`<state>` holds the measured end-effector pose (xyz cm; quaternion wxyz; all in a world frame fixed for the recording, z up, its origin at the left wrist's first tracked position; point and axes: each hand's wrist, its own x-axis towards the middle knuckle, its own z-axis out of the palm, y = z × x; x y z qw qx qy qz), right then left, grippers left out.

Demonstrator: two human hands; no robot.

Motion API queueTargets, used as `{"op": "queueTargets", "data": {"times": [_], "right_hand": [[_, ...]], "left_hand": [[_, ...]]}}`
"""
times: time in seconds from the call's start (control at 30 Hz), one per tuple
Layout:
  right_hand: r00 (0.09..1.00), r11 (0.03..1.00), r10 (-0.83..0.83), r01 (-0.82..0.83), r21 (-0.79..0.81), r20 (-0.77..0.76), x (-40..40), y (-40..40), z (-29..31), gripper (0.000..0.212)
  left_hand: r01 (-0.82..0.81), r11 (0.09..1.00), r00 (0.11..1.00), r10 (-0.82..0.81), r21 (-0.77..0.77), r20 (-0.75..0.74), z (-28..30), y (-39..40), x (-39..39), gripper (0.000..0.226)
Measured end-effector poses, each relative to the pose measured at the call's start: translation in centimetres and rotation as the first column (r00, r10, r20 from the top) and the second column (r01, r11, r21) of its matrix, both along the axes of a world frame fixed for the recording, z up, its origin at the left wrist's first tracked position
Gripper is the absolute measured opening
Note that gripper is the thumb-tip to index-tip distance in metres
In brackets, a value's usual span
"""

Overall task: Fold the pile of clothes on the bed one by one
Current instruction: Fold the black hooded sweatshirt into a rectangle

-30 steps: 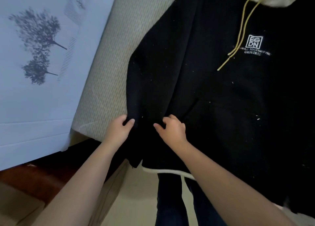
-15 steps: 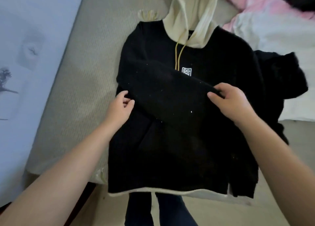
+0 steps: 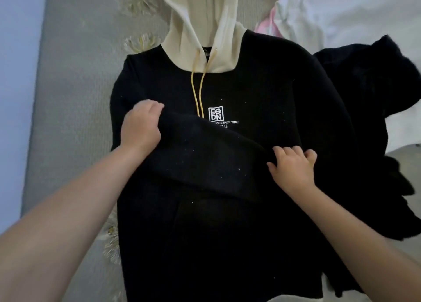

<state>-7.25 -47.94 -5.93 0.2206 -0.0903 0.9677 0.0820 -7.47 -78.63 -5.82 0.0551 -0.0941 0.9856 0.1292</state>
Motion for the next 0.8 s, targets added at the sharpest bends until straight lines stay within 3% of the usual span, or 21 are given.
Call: {"op": "queueTargets", "data": {"times": [0.07,0.13,0.2,0.27,0.33,0.37,0.47,0.53,0.67,0.8], "right_hand": [[0.999,0.999,0.026,-0.025,-0.028,0.031,-0.6,-0.2,-0.5,0.017],[0.999,0.998,0.044,-0.042,-0.049,0.03,-0.9,-0.3,-0.6,0.01],[0.998,0.996,0.052,-0.053,-0.065,-0.026,-1.2,-0.1,-0.3,0.014],[0.995,0.994,0.055,-0.063,-0.09,-0.087,-1.7,0.0,0.4,0.014],[0.984,0.984,0.033,-0.063,-0.167,-0.175,-2.7,-0.3,1.3,0.012],[0.976,0.979,0.014,-0.057,-0.193,-0.219,-3.6,-0.6,1.8,0.011],[0.968,0.981,-0.041,-0.008,-0.195,-0.246,-7.0,-1.8,3.2,0.012],[0.968,0.984,-0.048,0.004,-0.178,-0.245,-9.7,-3.0,3.8,0.014],[0.97,0.994,0.086,-0.099,-0.046,-0.229,-15.2,-6.6,3.7,0.014],[0.959,0.996,0.084,-0.08,0.029,-0.27,-18.8,-9.2,2.1,0.019]], "left_hand": [[0.1,0.986,0.984,-0.078,-0.13,0.158,-0.8,-1.3,-2.9,0.045],[0.289,0.913,0.883,-0.136,-0.29,0.45,-1.6,-2.5,-4.8,0.053],[0.437,0.848,0.75,-0.158,-0.301,0.643,-2.0,-3.6,-5.6,0.057],[0.52,0.811,0.672,-0.195,-0.268,0.714,-2.0,-4.6,-5.8,0.048],[0.555,0.782,0.685,-0.237,-0.283,0.689,-1.5,-5.4,-5.8,0.037],[0.53,0.792,0.739,-0.256,-0.303,0.623,-1.0,-6.0,-6.0,0.033],[0.174,0.937,0.972,-0.115,-0.301,0.204,0.8,-9.3,-6.0,0.025],[0.01,0.949,0.996,0.017,-0.316,0.082,1.8,-11.4,-5.8,0.025],[-0.065,0.928,0.977,0.134,-0.366,0.166,0.9,-13.1,-6.1,0.028],[-0.275,0.892,0.914,0.359,-0.359,0.19,-1.1,-12.4,-7.0,0.031]]}}
